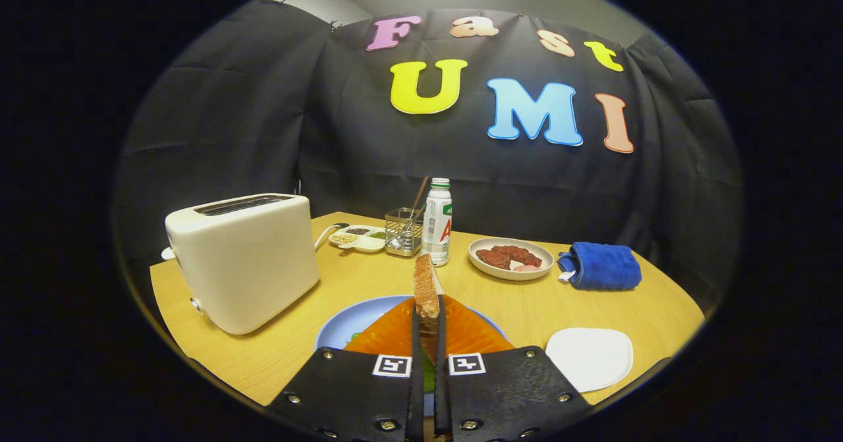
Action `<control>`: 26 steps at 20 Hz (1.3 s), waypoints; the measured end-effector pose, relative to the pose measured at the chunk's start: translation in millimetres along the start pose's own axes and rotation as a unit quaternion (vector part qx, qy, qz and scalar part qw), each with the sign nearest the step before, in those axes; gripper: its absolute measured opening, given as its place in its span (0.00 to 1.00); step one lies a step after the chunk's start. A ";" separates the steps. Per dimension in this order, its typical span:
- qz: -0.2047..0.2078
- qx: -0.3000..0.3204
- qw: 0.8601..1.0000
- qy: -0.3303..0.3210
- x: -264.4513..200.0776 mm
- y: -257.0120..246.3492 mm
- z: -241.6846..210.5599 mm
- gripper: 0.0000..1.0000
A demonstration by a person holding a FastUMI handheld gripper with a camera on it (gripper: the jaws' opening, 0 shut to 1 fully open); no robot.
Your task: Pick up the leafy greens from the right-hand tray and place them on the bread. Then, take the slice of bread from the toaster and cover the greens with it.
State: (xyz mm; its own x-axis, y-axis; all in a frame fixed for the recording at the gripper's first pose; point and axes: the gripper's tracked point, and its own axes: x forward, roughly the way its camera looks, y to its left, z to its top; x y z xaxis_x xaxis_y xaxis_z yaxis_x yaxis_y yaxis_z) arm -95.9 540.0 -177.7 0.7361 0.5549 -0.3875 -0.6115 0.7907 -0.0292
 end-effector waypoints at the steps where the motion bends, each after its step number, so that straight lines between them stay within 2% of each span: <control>1: 0.009 0.008 1.000 0.005 1.0 5.2 -3.1 0.06; 7: 0.052 0.070 0.995 0.057 6.8 32.3 -27.4 0.06; 14: 0.066 0.091 0.990 0.086 10.7 45.3 -45.8 0.07; 19: 0.063 0.106 0.987 0.107 9.3 53.0 -57.4 0.07; 26: 0.057 0.092 0.989 0.105 14.1 53.6 -54.2 0.07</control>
State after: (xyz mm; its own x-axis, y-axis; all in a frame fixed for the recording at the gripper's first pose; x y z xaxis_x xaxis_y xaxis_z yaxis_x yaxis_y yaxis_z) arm -134.0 576.3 -234.6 0.5771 0.5928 -0.5617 -0.6102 0.7701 0.1859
